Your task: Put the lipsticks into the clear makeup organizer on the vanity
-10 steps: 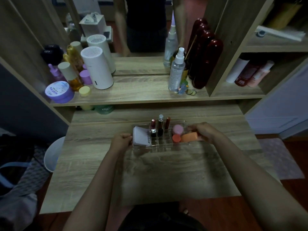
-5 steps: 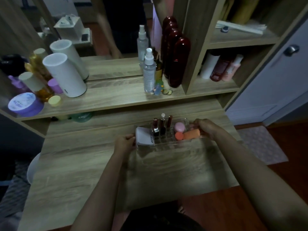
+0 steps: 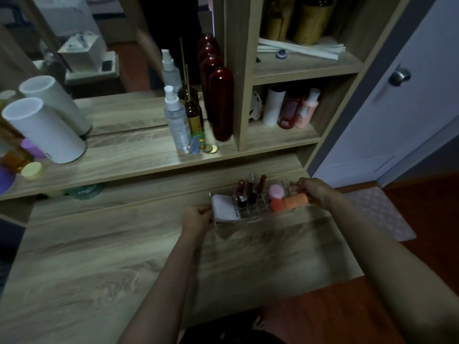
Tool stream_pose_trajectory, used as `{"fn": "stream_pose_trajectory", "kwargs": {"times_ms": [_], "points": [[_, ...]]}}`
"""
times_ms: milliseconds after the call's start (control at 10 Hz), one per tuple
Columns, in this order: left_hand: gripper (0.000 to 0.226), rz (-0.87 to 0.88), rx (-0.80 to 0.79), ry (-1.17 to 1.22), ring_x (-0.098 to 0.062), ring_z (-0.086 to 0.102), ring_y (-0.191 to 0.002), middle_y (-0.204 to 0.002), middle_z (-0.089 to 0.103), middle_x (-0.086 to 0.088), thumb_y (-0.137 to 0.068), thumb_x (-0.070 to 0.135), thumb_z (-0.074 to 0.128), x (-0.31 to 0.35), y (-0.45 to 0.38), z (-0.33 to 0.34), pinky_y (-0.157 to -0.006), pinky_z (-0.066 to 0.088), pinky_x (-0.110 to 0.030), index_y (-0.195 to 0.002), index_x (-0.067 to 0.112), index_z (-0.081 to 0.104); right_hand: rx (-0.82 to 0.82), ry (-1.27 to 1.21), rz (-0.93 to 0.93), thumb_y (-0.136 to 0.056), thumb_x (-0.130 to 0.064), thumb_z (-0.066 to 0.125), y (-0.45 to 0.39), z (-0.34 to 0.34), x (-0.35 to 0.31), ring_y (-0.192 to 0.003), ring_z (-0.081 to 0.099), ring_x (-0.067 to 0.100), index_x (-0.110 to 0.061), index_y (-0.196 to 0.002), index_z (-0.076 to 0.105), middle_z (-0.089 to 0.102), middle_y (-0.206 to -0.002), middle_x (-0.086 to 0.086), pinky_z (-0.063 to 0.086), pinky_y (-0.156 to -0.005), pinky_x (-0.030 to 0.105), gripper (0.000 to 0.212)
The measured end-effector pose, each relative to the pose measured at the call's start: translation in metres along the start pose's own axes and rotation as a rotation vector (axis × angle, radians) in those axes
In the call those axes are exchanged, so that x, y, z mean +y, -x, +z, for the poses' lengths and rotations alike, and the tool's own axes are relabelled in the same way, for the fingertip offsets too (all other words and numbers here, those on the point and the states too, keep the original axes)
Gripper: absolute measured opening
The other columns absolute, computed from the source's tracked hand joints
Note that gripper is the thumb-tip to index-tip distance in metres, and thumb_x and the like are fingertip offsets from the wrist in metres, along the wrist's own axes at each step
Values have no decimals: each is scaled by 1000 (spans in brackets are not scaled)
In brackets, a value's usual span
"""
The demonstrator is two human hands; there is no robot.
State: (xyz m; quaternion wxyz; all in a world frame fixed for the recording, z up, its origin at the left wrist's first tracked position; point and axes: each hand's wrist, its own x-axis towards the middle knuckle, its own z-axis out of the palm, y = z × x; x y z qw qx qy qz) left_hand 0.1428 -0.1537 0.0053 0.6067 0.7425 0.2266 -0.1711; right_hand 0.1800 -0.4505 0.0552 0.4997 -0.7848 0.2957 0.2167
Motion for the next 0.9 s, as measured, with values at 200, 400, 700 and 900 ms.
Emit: {"fn": "stream_pose_trajectory", "kwargs": {"times_ms": [200,400,700,900], "points": [[20,54,25,-52,-26,63,-82,-82,68,-11,-86,-1,54,7,9,29,-83,54,-47,-100,-1,69,-39,-50,-3,-95,-26,41,-9,-29,10,-85,54,25,-17,-78,60,61,-90,12,41,-85,37,27],[22,89,45,-94,-23,63,-74,-86,67,-12,-86,-2,53,14,20,47,-72,55,-36,-103,-4,67,-16,-22,-21,-93,-23,44,-10,-47,16,-68,54,20,-15,-72,58,60,-73,7,43,-65,29,27],[23,53,49,-114,-25,64,-84,-104,70,-23,-86,2,56,18,16,57,-87,55,-48,-107,0,66,31,-19,-44,-93,-21,44,-1,-54,21,-66,53,19,-14,-70,56,58,-75,10,41,-54,27,27],[28,151,111,-215,-31,62,-102,-117,65,-23,-91,11,49,22,26,49,-92,48,-44,-117,5,60,94,-47,-136,-92,-14,47,15,-70,30,-81,62,34,8,-94,65,64,-101,33,52,-69,40,29]]}}
